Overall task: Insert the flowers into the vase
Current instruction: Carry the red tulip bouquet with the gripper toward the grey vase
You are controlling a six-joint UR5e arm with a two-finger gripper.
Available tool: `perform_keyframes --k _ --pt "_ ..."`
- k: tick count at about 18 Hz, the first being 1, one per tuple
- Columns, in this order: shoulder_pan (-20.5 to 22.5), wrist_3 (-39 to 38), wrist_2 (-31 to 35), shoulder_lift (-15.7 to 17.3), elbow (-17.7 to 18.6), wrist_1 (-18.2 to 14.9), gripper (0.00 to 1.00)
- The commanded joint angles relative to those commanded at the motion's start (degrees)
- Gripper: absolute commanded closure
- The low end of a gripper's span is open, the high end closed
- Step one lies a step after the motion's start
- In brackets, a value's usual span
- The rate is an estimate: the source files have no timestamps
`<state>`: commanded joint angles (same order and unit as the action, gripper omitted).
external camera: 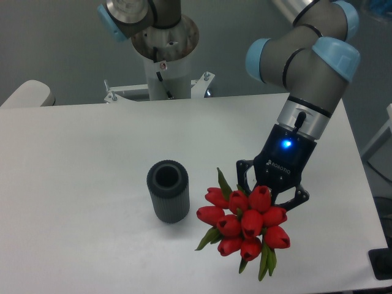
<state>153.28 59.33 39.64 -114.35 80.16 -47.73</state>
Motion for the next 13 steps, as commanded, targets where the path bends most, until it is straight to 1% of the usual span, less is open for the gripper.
perform_keyframes --k 3,5,9,13 --pt "-0.6 0.0 -0.1 0.4 0.9 0.0 0.76" --pt "-0.8 -0.2 -0.4 0.5 0.8 0.0 0.76" --pt "-1.0 -3.0 -0.9 1.4 0.9 0.0 0.76" --pt "-2.2 -6.1 -1.0 1.6 0.7 0.1 0.75"
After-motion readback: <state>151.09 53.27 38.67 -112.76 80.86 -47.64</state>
